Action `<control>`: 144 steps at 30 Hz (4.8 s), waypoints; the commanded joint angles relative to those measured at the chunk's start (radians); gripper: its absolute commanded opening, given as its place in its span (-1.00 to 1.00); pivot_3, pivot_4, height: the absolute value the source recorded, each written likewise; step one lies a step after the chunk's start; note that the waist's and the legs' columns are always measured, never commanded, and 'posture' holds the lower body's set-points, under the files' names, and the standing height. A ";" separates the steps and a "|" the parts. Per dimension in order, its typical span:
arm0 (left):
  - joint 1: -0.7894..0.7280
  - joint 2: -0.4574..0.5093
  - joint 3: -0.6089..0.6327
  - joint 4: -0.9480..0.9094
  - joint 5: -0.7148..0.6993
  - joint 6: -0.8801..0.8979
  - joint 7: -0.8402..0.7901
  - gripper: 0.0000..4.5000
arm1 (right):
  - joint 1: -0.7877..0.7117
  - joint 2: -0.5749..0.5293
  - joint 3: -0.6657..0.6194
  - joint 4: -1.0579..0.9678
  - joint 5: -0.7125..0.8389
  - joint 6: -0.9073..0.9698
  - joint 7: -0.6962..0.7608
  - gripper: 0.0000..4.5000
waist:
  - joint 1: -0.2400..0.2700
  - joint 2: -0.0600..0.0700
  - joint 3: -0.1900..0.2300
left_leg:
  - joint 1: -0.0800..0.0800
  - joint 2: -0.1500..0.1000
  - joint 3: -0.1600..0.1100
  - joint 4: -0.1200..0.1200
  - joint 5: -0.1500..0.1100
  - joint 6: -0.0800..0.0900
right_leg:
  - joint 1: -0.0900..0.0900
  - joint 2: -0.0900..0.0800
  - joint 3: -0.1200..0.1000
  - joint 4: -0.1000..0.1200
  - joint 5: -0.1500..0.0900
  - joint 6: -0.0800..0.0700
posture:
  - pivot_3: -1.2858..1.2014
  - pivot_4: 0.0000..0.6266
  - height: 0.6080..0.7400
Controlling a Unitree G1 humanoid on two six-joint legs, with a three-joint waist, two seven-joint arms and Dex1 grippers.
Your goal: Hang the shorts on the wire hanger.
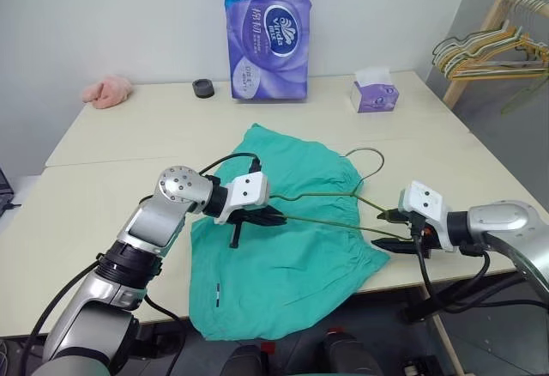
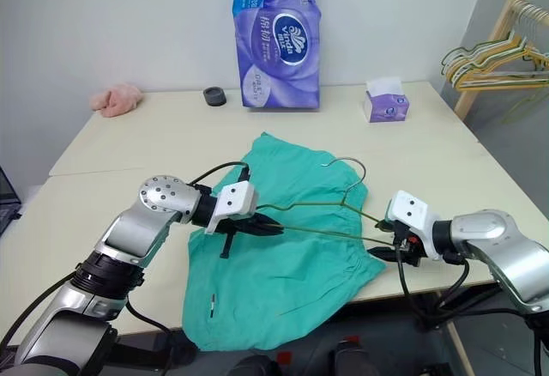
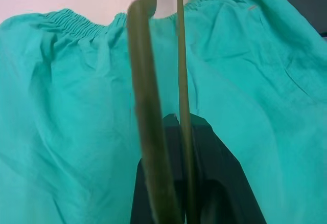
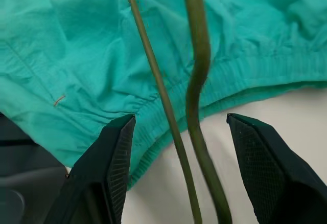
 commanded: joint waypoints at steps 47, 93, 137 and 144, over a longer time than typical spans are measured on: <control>0.042 -0.086 0.148 0.116 -0.173 0.239 0.086 0.11 | 0.605 0.121 -0.592 -0.075 0.119 0.364 -0.164 -1.00 | -0.001 0.000 0.001 | 0.003 0.000 0.000 0.001 -0.002 -0.001 | 0.003 0.000 0.000 0.000 0.000 0.001 | -0.10 -0.73 1.00; -0.040 -0.154 0.215 0.240 -0.101 0.004 0.292 0.11 | 0.278 -0.065 -0.321 0.032 0.090 0.320 -0.050 -1.00 | 0.002 -0.001 0.001 | -0.001 0.000 0.000 0.000 -0.003 -0.001 | 0.000 0.000 0.000 -0.002 0.001 0.003 | -0.08 -0.78 1.00; -0.080 -0.189 0.254 0.302 -0.112 -0.046 0.362 0.11 | -0.065 0.045 -0.098 0.164 0.016 0.451 -0.030 -1.00 | -0.003 0.000 0.001 | 0.000 0.001 0.000 0.000 -0.002 -0.001 | 0.000 0.000 0.000 -0.001 0.003 -0.001 | -0.07 -0.77 1.00; -0.089 -0.163 0.261 0.258 -0.173 0.043 0.282 0.11 | -0.139 0.088 -0.026 0.231 0.038 0.500 -0.013 -1.00 | 0.000 0.000 0.001 | -0.001 0.000 -0.001 0.000 -0.003 -0.001 | 0.000 0.000 -0.001 -0.001 0.004 -0.002 | -0.06 -0.78 1.00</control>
